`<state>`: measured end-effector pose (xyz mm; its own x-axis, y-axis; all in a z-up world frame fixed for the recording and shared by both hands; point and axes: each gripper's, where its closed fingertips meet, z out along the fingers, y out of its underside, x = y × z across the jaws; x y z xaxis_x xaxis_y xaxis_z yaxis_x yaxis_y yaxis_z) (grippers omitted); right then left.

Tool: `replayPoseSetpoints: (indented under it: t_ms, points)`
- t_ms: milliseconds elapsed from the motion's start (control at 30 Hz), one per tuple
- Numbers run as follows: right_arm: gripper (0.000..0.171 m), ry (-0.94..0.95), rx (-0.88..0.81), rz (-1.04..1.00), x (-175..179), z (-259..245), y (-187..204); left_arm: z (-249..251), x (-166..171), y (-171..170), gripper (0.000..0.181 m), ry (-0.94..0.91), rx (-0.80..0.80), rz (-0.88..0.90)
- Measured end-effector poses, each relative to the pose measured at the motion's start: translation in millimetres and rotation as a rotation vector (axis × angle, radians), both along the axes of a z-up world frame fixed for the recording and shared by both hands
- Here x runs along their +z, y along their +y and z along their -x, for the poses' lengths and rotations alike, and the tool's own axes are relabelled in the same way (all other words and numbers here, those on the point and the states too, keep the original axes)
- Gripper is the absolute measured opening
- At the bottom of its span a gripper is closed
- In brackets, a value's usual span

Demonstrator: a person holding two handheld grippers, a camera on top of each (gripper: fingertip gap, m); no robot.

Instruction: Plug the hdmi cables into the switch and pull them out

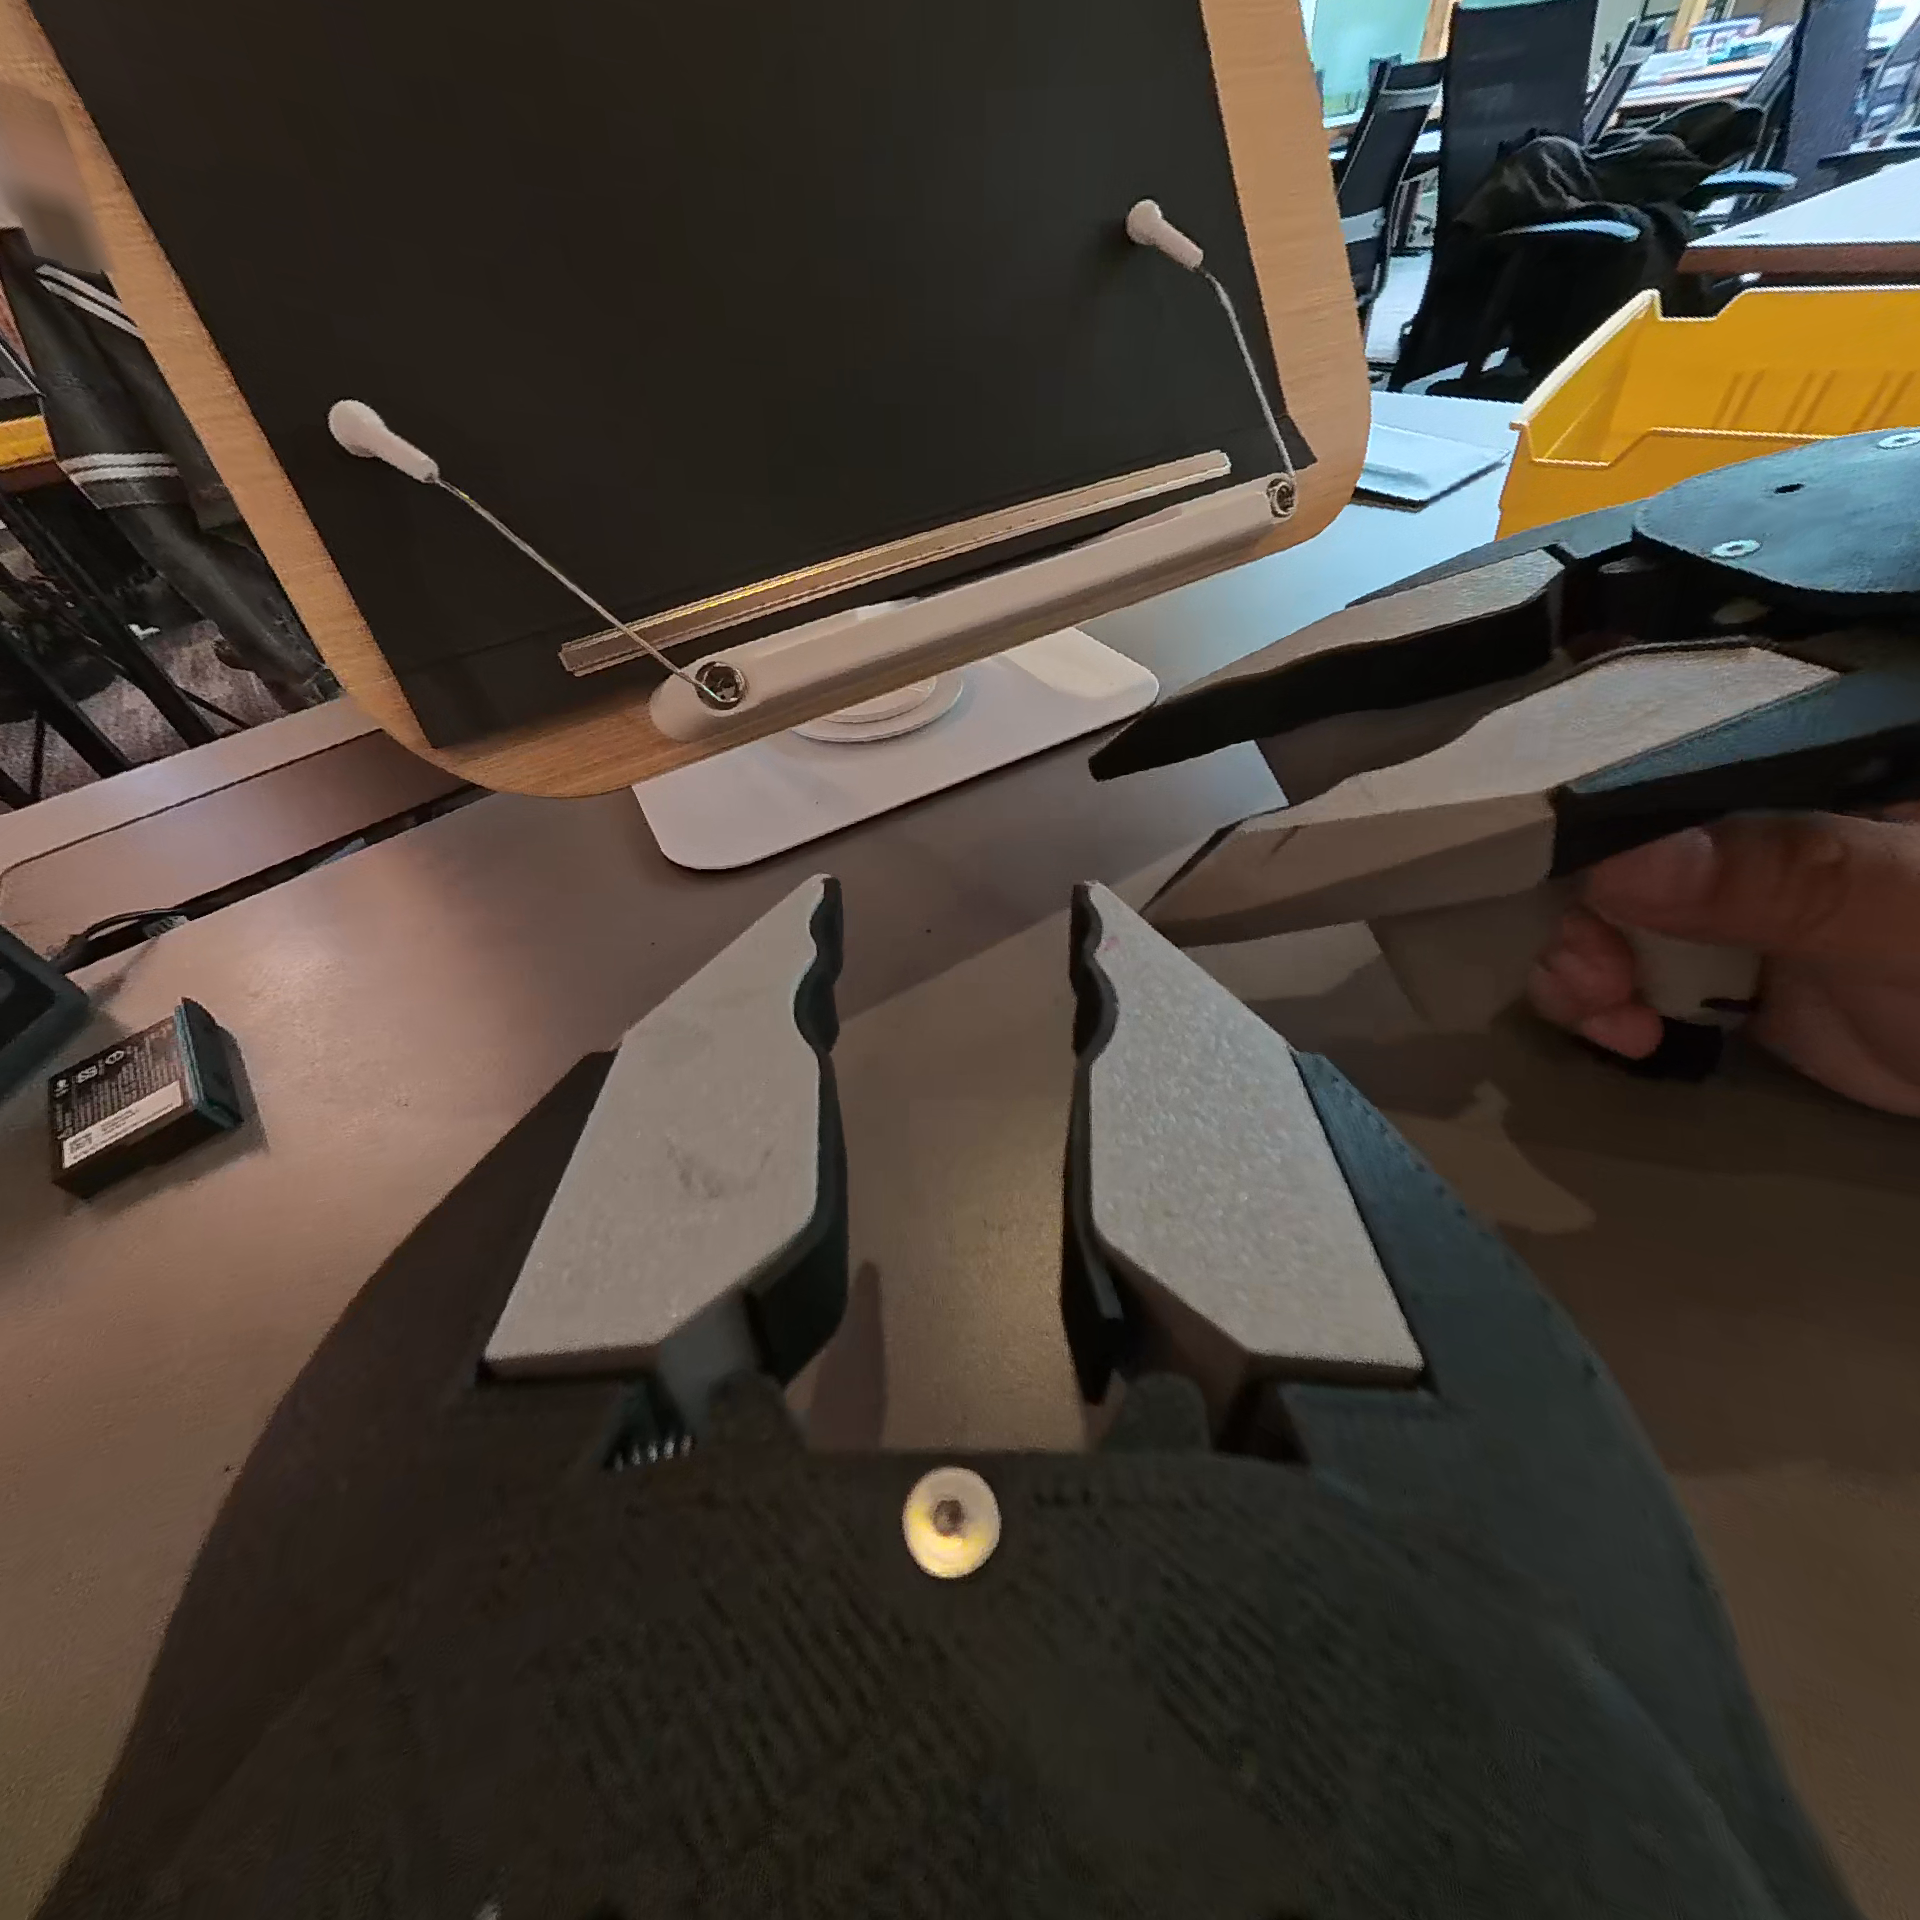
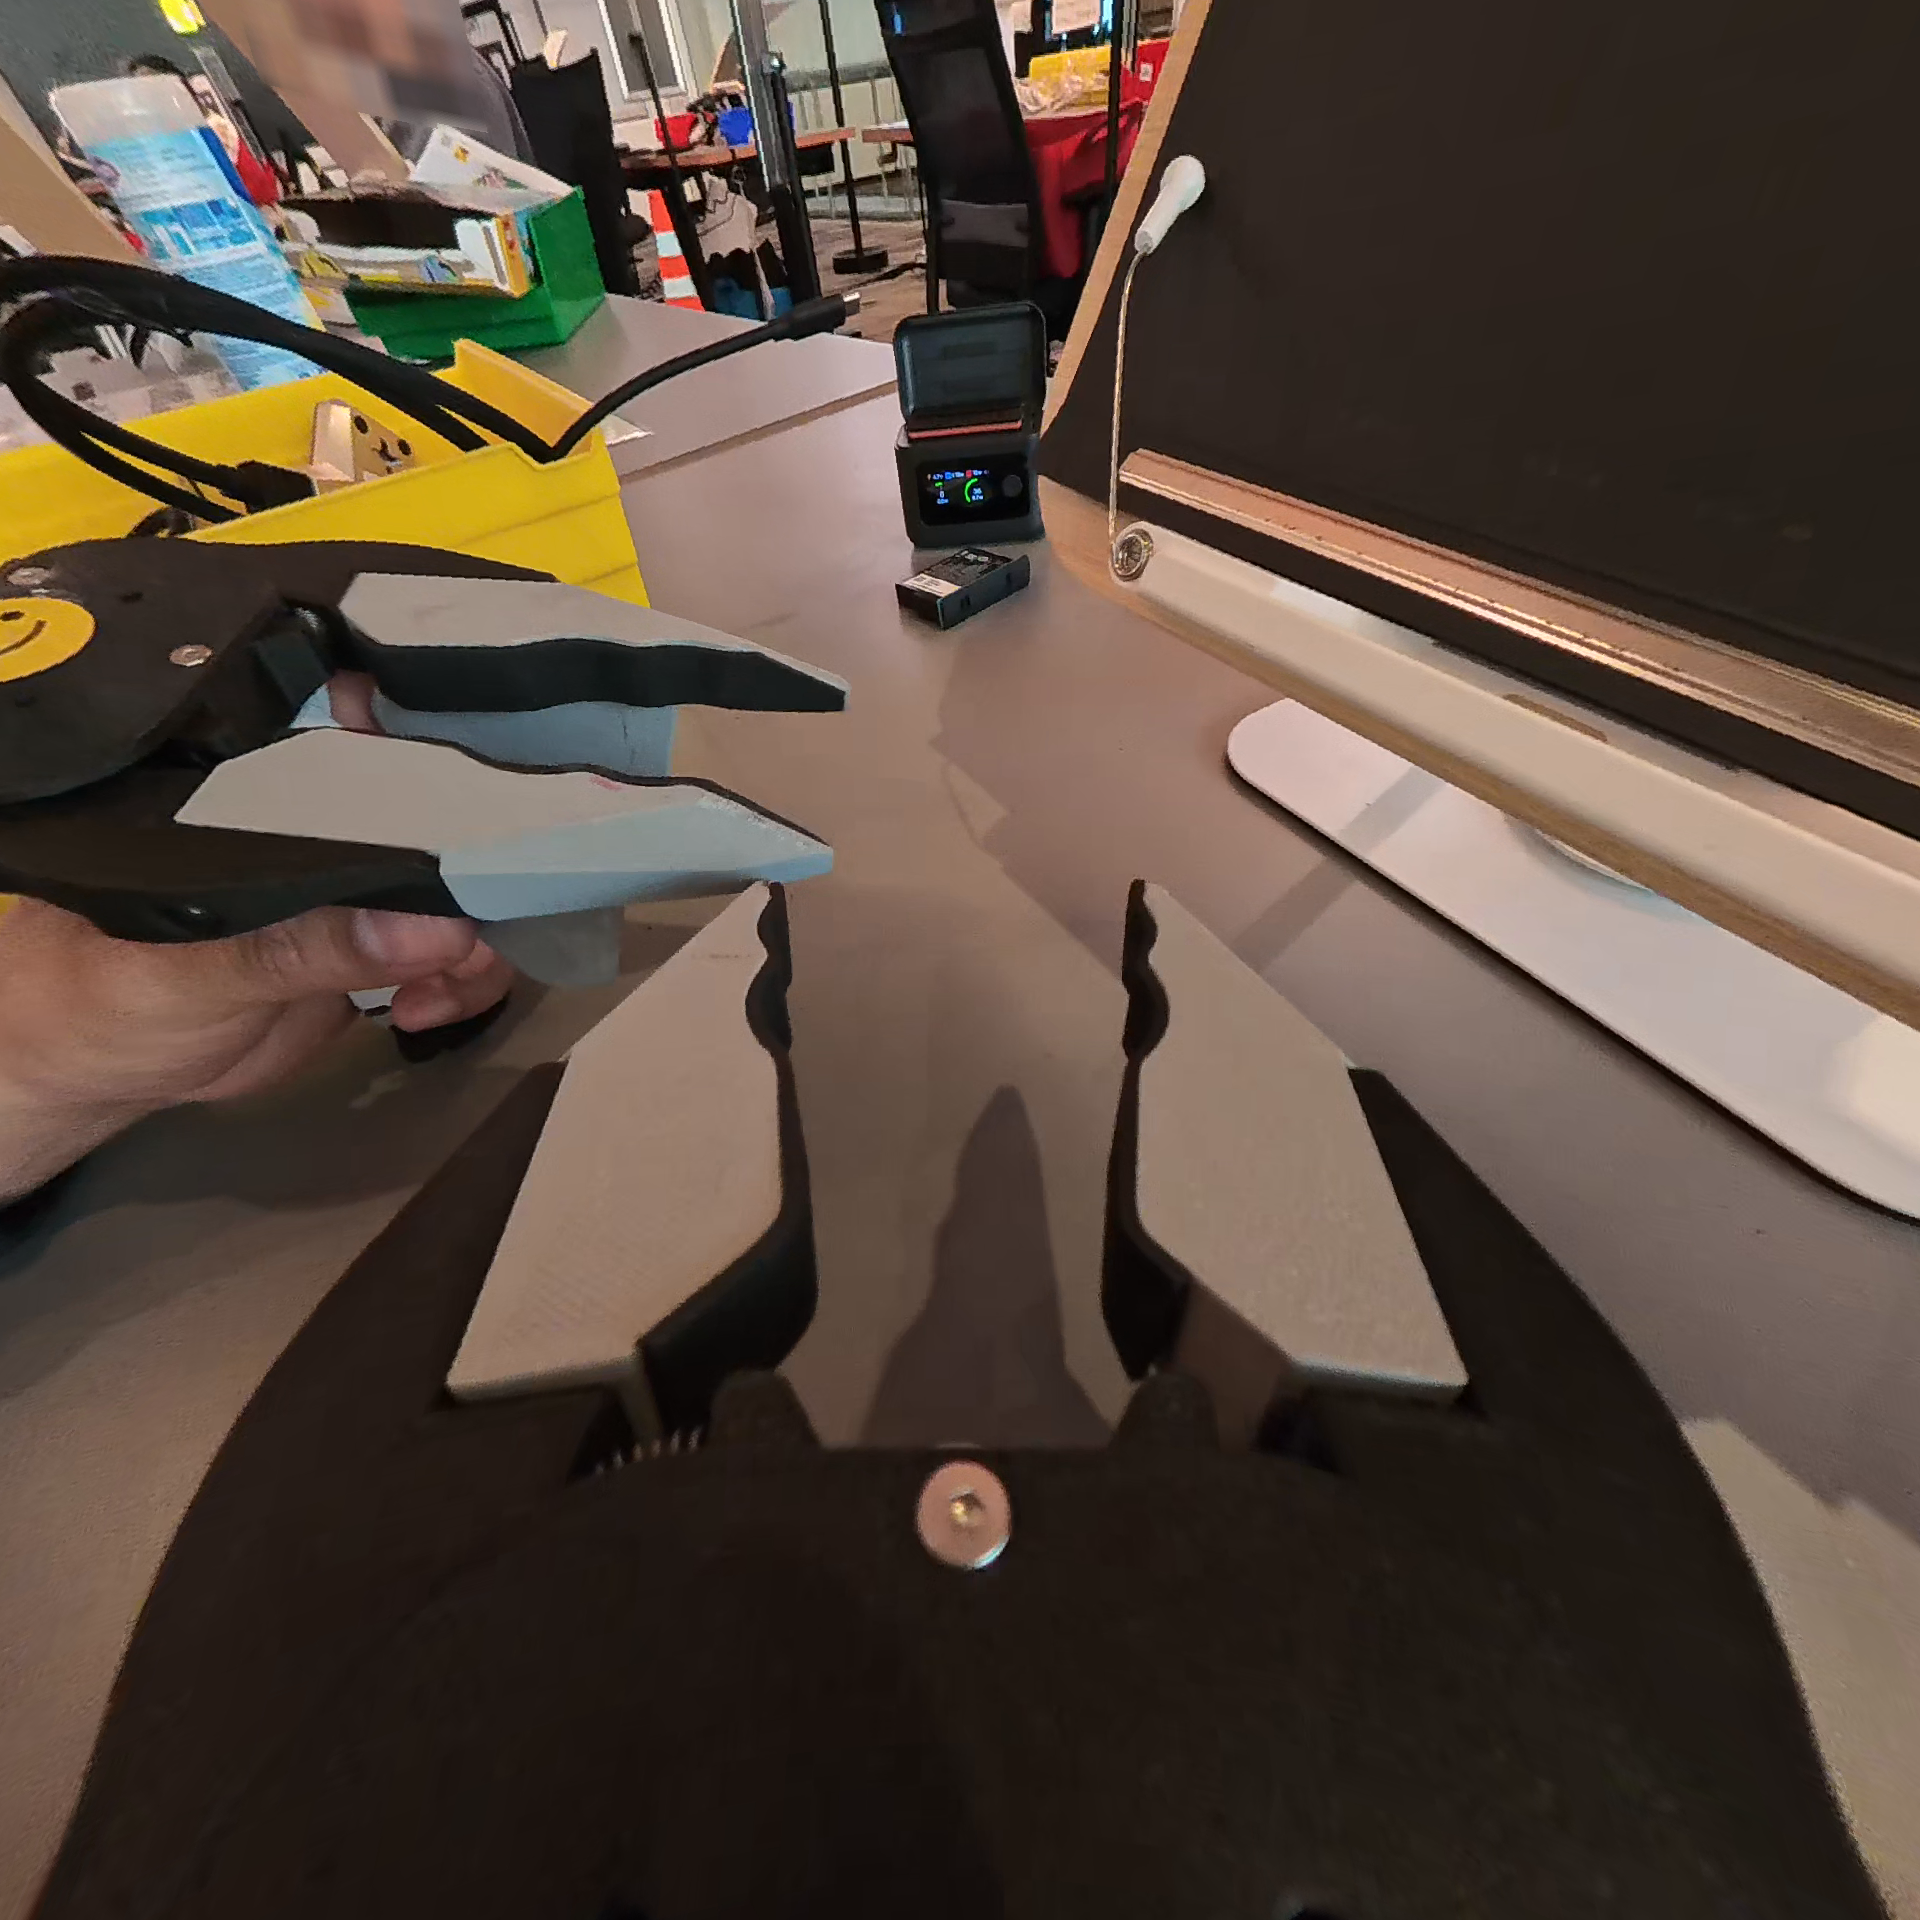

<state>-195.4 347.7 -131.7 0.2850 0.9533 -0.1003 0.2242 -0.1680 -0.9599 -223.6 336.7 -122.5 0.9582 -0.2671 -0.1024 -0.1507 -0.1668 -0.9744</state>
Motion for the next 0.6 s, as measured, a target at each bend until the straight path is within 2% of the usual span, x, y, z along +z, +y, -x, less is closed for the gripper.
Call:
replayPoseSetpoints:
  t_ms: [333, 600]
  points:
    - [0.062, 0.001, -0.001, -0.015, 1, 0, -1, 1, 2, -7, 0.046, 0.016, 0.020, -0.018]
    - [0.060, 0.023, 0.001, 0.004, 3, -5, -2, -7, 3, -44, 0.050, -0.007, 0.021, -0.025]
